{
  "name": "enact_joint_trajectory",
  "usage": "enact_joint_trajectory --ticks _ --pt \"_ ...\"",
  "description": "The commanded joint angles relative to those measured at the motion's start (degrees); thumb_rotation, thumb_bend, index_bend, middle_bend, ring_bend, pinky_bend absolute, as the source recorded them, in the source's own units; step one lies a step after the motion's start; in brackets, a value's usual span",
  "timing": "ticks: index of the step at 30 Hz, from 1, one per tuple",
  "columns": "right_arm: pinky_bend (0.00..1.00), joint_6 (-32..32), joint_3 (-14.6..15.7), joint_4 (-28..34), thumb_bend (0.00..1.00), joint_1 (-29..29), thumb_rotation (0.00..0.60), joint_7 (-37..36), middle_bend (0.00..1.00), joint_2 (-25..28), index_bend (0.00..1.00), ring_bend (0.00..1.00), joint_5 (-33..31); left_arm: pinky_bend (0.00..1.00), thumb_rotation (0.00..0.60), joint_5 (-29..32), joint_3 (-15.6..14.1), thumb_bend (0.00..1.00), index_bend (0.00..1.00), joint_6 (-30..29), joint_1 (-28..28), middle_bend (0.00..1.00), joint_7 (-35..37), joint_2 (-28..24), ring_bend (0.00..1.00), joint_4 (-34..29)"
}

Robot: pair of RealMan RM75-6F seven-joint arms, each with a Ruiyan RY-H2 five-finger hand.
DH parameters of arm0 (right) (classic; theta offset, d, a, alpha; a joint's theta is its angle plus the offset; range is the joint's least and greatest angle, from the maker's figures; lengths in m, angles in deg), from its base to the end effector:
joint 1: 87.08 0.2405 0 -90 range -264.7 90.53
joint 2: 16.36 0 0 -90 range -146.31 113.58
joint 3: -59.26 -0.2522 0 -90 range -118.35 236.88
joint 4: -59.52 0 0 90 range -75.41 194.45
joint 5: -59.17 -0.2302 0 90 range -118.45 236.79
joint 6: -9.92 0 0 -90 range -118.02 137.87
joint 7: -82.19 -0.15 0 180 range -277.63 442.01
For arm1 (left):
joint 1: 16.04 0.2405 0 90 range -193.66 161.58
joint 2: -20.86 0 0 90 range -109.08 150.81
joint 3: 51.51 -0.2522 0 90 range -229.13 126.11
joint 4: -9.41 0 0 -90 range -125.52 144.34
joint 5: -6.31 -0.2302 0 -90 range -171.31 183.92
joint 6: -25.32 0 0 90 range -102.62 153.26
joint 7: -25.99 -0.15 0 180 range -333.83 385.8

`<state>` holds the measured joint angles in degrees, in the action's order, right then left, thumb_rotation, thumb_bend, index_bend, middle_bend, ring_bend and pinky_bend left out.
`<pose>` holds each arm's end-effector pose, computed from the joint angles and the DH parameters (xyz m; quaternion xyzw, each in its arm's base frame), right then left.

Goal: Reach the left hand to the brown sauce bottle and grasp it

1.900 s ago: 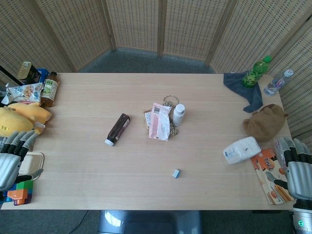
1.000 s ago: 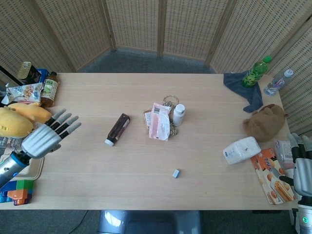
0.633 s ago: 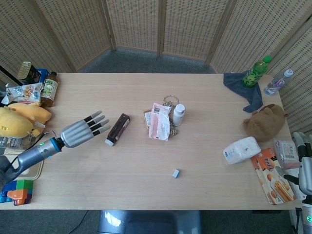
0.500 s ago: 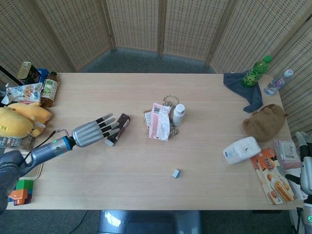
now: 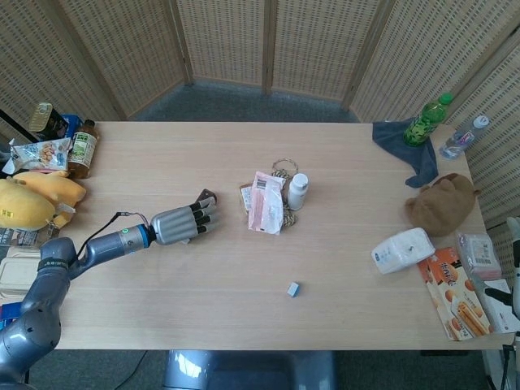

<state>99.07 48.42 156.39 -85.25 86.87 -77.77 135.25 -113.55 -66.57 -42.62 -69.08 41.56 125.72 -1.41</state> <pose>-0.3197 -0.1975 0.1863 0.4982 -0.3656 0.3900 0.6826 -0.2119 0.4226 -0.0370 -0.9298 0.1301 -0.2076 0.2745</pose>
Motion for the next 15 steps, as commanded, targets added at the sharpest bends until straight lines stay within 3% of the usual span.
enact_joint_trajectory --ticks 1,10,13,15 --pt "0.0 -0.3 0.0 -0.2 0.0 0.1 0.6 0.0 0.0 -0.1 0.0 0.0 -0.3 0.01 0.6 0.5 -1.0 0.0 0.0 0.9 0.0 0.0 0.1 0.3 0.0 0.8" --pt "0.0 -0.7 -0.1 -0.5 0.0 0.3 0.6 -0.4 0.0 -0.2 0.0 0.0 -0.7 0.0 0.6 1.0 -3.8 0.0 0.03 3.3 -0.4 0.0 -2.0 1.4 0.0 2.7" --pt "0.0 -0.8 0.0 -0.5 0.0 0.3 0.6 -0.5 0.0 -0.3 0.0 0.0 -0.5 0.02 0.6 1.3 -4.3 0.0 0.1 4.1 -0.9 0.0 -3.9 2.7 0.0 3.3" --pt "0.0 -0.8 0.1 -0.5 0.0 0.3 0.6 -0.6 0.0 -0.2 0.0 0.0 -0.4 0.09 0.6 1.8 -4.3 0.0 0.22 4.5 -1.0 0.0 -5.1 3.6 0.0 3.7"
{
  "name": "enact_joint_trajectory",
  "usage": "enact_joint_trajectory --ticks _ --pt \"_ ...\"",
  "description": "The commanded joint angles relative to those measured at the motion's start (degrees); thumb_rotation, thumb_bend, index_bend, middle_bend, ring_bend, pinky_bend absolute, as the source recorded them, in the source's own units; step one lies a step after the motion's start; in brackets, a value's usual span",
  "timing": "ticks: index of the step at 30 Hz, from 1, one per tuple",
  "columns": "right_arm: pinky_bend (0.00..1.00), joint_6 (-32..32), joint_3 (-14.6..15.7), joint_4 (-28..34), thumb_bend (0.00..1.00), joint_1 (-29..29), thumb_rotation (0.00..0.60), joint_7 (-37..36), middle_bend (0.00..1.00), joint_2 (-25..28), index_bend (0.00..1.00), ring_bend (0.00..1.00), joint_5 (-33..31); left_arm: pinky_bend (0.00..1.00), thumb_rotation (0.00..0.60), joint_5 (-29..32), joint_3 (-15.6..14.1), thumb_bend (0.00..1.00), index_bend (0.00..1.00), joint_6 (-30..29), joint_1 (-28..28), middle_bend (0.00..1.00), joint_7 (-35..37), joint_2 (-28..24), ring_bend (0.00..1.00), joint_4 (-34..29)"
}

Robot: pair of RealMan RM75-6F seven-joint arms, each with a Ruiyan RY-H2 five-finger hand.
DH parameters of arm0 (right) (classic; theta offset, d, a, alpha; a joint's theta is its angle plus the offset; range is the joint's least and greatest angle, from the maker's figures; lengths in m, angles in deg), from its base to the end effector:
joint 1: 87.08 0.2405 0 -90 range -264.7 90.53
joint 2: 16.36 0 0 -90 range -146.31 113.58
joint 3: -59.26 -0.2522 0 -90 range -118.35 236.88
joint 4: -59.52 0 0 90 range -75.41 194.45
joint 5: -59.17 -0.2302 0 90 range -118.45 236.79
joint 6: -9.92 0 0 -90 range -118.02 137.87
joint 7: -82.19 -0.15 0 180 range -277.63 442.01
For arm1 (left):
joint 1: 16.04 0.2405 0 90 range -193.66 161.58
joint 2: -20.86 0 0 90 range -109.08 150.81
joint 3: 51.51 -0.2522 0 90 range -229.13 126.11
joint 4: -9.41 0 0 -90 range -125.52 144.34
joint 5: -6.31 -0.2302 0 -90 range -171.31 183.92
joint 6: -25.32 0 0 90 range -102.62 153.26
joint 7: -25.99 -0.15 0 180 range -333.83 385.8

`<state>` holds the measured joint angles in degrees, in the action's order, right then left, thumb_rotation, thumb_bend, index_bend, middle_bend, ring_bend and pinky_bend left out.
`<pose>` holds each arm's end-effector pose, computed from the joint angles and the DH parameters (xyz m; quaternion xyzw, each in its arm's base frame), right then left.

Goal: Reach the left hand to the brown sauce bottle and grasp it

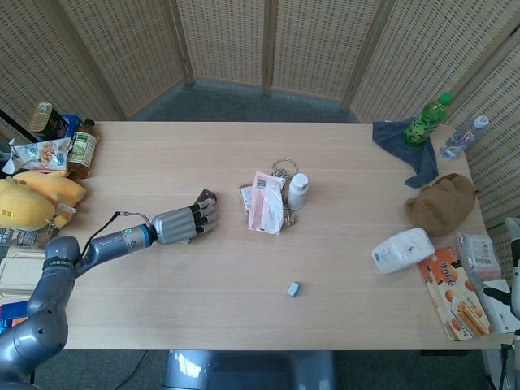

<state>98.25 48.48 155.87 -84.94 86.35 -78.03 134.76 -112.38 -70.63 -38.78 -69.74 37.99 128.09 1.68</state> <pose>-0.3223 -0.1992 0.1842 0.4984 -0.3721 0.3882 0.6801 -0.2167 0.4263 -0.0493 -0.9324 0.1706 -0.1565 0.2774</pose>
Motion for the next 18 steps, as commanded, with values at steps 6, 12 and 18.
enact_joint_trajectory --ticks 6,12,18 --pt "0.0 0.7 -0.1 0.1 0.0 -0.3 0.6 -0.9 0.0 0.3 0.0 0.0 0.4 0.66 0.6 2.2 0.0 0.07 0.81 2.7 -0.6 0.55 -4.4 3.4 0.41 1.3" --pt "0.0 0.8 0.1 0.3 0.0 -0.4 0.6 -1.6 0.0 0.6 0.0 0.0 1.0 0.85 0.6 3.9 0.5 0.07 0.91 1.2 -0.8 0.74 -5.2 4.2 0.64 1.1" --pt "0.0 0.5 0.3 0.6 0.0 -0.3 0.6 -1.6 0.0 0.7 0.0 0.0 1.2 0.86 0.6 6.0 1.7 0.07 0.92 -2.6 -1.6 0.76 -5.3 3.0 0.66 0.5"
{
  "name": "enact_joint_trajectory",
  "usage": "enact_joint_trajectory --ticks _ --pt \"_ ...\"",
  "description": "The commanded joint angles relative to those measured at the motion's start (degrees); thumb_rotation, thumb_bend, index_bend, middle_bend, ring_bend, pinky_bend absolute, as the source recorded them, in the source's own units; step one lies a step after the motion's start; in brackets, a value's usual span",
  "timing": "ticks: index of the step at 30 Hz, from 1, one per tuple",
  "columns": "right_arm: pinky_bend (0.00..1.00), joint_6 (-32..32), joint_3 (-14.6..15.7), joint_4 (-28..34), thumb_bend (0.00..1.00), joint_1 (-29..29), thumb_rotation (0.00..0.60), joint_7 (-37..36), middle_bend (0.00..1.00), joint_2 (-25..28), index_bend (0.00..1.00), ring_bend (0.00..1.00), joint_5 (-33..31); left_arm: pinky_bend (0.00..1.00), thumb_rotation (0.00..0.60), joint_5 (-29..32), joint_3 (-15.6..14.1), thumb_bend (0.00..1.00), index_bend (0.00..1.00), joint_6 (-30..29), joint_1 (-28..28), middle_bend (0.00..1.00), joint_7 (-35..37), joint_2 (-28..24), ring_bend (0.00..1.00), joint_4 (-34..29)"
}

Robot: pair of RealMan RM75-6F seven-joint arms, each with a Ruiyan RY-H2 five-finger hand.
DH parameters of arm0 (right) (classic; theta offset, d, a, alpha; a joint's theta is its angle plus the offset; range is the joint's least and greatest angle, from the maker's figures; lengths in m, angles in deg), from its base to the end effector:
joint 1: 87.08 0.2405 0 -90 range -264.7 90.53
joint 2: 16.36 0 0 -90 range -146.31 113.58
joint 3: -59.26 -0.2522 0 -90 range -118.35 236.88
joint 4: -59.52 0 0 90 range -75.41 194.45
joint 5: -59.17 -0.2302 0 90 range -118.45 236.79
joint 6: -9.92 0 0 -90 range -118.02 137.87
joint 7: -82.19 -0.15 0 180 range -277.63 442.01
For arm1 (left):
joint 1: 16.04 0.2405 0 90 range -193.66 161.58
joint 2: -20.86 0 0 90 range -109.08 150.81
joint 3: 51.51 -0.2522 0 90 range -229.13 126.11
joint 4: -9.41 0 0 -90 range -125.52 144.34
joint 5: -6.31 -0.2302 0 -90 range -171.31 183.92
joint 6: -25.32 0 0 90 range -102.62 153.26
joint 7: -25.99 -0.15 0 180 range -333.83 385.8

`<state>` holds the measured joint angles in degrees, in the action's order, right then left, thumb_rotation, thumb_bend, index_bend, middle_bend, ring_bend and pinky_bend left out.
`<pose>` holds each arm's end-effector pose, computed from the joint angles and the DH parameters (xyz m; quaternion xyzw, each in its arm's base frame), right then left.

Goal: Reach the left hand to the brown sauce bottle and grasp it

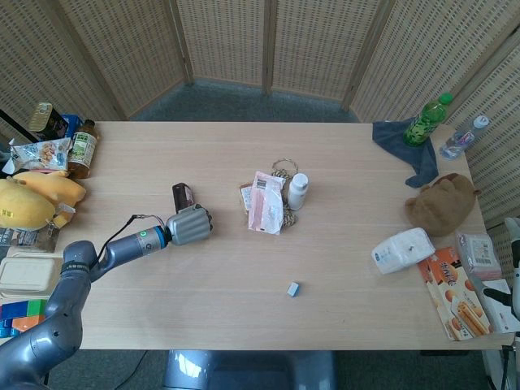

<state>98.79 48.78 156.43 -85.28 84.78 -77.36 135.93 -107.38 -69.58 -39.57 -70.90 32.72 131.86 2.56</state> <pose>-0.3193 -0.1965 0.1863 0.4990 -0.3733 0.3997 0.6722 -0.1893 0.4263 -0.0673 -0.9130 0.1923 -0.1941 0.3030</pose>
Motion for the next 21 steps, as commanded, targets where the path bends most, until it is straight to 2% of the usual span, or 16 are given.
enact_joint_trajectory --ticks 1,6,13,16,21 --pt "0.0 -0.1 0.1 0.2 0.0 0.1 0.6 -0.1 0.0 0.0 0.0 0.0 0.1 0.86 0.6 1.4 1.0 0.07 0.92 -3.0 -0.7 0.76 0.0 -1.3 0.66 -0.7" --pt "0.0 -0.3 0.4 0.7 0.0 0.1 0.6 -0.4 0.0 0.2 0.0 0.0 0.7 0.86 0.6 3.1 2.4 0.07 0.91 -8.3 -1.8 0.76 -0.1 -4.3 0.66 -2.2" --pt "0.0 0.2 1.1 1.8 0.0 -0.2 0.6 -1.2 0.0 0.7 0.0 0.0 2.3 0.86 0.6 4.9 4.3 0.07 0.92 -16.2 -3.6 0.76 -1.4 -11.0 0.66 -7.1" --pt "0.0 0.5 1.4 2.4 0.0 -0.4 0.6 -1.7 0.0 0.9 0.0 0.0 3.1 0.86 0.6 5.6 5.4 0.07 0.92 -18.9 -4.8 0.75 -2.8 -14.9 0.66 -11.1" --pt "0.0 1.1 1.8 3.3 0.0 -0.7 0.6 -2.6 0.0 1.5 0.0 0.0 4.4 0.86 0.6 6.2 7.5 0.07 0.92 -21.8 -7.6 0.75 -6.9 -23.5 0.66 -22.2"
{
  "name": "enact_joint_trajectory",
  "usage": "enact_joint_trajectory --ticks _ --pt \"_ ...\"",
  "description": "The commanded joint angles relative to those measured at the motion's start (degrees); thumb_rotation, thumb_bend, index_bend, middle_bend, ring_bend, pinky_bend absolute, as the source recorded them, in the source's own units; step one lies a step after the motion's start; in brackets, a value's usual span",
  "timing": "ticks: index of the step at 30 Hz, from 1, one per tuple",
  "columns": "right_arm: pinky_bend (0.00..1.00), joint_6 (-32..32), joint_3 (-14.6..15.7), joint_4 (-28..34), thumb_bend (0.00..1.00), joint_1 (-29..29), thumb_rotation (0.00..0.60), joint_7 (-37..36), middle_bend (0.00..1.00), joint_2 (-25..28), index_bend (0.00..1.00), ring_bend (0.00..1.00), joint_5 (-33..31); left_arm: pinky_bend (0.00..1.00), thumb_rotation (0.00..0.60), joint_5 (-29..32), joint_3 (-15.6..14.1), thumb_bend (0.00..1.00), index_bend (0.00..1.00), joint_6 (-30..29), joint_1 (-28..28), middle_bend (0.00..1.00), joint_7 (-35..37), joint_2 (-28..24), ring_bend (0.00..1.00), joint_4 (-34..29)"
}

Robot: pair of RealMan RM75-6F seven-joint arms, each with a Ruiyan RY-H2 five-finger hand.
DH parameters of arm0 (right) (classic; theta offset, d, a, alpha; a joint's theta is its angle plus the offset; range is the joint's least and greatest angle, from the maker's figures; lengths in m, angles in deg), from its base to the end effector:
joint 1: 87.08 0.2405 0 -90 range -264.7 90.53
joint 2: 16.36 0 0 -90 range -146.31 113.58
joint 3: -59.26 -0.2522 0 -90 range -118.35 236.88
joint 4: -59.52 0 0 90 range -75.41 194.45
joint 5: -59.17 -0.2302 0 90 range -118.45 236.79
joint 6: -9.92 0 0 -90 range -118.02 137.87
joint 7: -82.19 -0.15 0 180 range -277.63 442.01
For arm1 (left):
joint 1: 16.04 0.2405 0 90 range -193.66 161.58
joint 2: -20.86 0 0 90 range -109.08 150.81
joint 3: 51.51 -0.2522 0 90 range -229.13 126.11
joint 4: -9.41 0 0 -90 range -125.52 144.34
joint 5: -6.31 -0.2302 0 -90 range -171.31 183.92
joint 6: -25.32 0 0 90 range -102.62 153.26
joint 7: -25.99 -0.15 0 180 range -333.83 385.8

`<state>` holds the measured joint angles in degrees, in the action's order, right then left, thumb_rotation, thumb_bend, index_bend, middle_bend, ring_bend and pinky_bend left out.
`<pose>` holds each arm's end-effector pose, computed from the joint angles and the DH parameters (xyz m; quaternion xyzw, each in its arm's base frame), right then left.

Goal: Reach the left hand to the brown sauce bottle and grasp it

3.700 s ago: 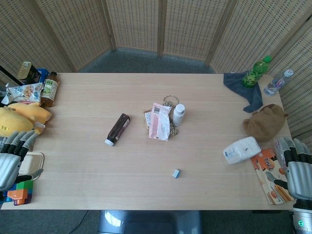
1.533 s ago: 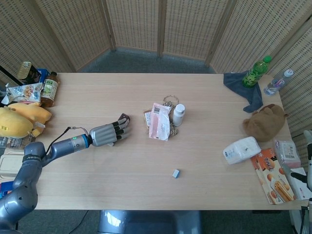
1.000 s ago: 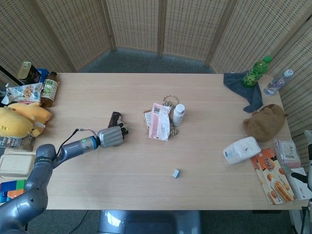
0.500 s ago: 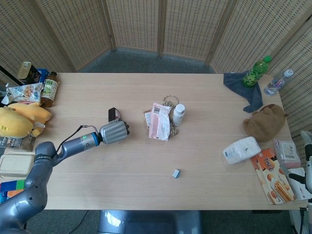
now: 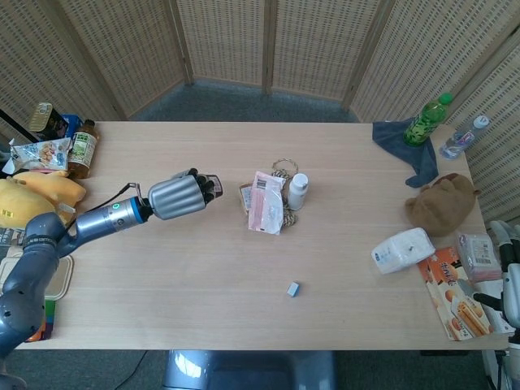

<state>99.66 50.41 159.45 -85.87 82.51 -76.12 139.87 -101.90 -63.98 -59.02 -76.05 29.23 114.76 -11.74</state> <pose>-0.3040 -0.1884 0.1815 0.5111 -0.3835 0.4260 0.6405 -0.1307 0.4464 0.0499 -0.8309 0.2634 -0.3535 0.3396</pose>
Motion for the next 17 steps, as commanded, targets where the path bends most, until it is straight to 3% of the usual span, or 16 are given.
enact_joint_trajectory --ticks 1,11,17 --pt "0.0 0.4 0.2 0.5 0.0 -0.2 0.6 -0.5 0.0 0.4 0.0 0.0 0.7 0.86 0.6 0.7 2.5 0.07 0.92 -2.5 -3.3 0.75 -4.9 -8.8 0.66 -11.4" --pt "0.0 1.7 0.8 2.1 0.0 -1.0 0.6 -2.4 0.0 1.6 0.0 0.0 2.6 0.86 0.6 1.5 8.0 0.07 0.91 2.2 -7.9 0.74 -17.4 -28.8 0.66 -42.0" --pt "0.0 1.9 1.1 2.6 0.0 -1.1 0.6 -2.9 0.0 1.9 0.0 0.0 3.2 0.86 0.6 1.4 10.4 0.07 0.91 5.3 -8.1 0.74 -20.6 -33.9 0.66 -49.8"
